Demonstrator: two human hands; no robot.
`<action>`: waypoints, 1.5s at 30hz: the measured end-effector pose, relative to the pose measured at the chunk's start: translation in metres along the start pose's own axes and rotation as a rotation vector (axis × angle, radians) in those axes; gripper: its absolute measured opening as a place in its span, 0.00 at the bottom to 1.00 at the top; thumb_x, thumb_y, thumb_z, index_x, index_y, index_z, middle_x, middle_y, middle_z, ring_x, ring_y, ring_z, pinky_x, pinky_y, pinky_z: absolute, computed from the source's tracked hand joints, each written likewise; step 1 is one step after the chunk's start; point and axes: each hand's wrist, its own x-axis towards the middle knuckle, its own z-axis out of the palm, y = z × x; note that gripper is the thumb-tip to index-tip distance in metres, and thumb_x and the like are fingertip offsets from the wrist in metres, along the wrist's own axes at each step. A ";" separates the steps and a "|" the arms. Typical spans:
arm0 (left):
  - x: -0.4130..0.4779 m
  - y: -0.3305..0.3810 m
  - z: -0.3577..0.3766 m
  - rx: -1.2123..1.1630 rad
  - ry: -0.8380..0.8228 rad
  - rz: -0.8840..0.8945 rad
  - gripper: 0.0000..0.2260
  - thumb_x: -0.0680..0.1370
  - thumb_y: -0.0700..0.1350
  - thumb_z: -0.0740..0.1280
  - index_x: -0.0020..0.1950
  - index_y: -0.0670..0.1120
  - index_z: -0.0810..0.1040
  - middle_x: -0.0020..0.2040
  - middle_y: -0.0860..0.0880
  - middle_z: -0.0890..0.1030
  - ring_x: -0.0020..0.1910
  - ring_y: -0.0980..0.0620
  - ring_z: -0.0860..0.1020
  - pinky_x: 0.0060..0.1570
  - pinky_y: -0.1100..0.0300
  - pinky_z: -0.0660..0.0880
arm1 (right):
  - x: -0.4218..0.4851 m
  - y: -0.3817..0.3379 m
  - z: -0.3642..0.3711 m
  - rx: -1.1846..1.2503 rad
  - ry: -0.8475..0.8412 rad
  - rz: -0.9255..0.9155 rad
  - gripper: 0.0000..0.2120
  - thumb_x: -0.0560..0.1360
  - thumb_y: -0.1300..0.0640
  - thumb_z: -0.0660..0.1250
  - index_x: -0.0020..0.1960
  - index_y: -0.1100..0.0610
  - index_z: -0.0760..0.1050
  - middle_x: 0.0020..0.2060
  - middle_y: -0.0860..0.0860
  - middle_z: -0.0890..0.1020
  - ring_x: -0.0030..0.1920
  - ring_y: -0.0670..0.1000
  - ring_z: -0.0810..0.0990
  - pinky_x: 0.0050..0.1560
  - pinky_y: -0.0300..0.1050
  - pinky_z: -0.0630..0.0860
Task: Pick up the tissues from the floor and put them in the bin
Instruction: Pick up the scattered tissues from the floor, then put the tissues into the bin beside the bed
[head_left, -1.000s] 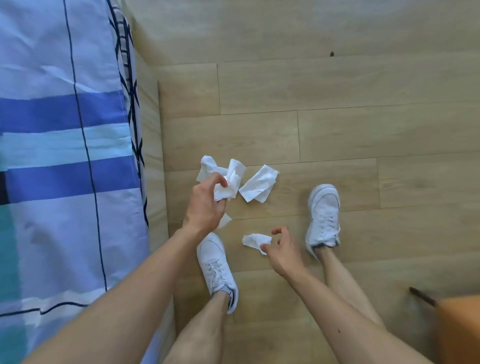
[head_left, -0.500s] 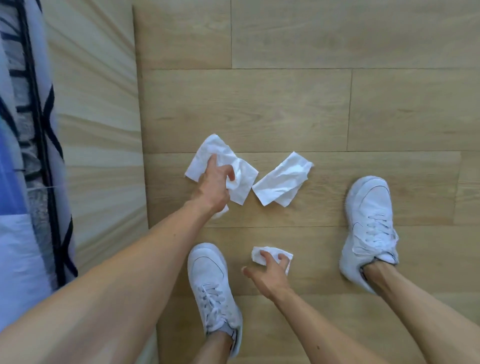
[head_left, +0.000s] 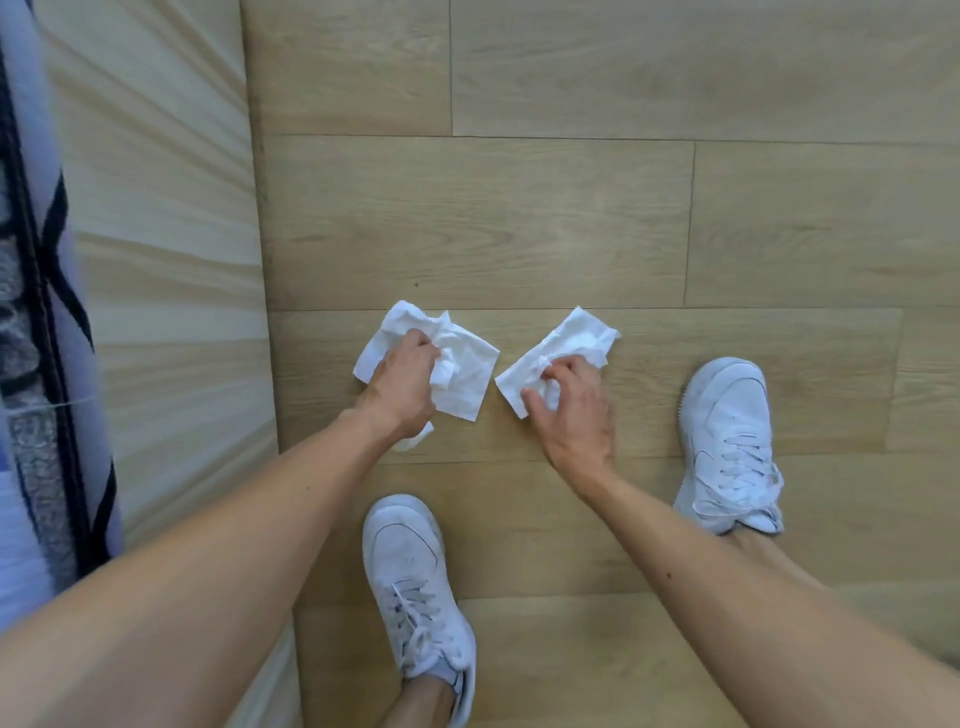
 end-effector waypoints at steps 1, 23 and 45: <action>0.000 -0.003 0.001 -0.018 0.001 0.008 0.22 0.74 0.30 0.64 0.69 0.40 0.73 0.67 0.47 0.70 0.62 0.44 0.74 0.57 0.52 0.74 | 0.016 0.005 0.002 -0.067 -0.032 -0.031 0.11 0.72 0.54 0.70 0.50 0.60 0.80 0.53 0.53 0.79 0.53 0.57 0.77 0.52 0.55 0.74; -0.123 0.235 -0.245 -1.198 0.099 -0.094 0.21 0.71 0.38 0.69 0.63 0.50 0.74 0.58 0.46 0.82 0.52 0.53 0.83 0.50 0.58 0.80 | 0.092 -0.170 -0.303 1.051 -0.362 0.441 0.05 0.70 0.68 0.73 0.43 0.61 0.81 0.36 0.55 0.84 0.35 0.52 0.81 0.34 0.43 0.77; 0.017 0.171 -0.667 -1.322 0.739 -0.382 0.10 0.73 0.52 0.74 0.53 0.53 0.83 0.45 0.56 0.87 0.45 0.58 0.85 0.48 0.48 0.82 | 0.400 -0.606 -0.420 0.555 -0.834 -0.076 0.20 0.82 0.49 0.61 0.49 0.63 0.84 0.34 0.45 0.86 0.33 0.41 0.83 0.32 0.29 0.74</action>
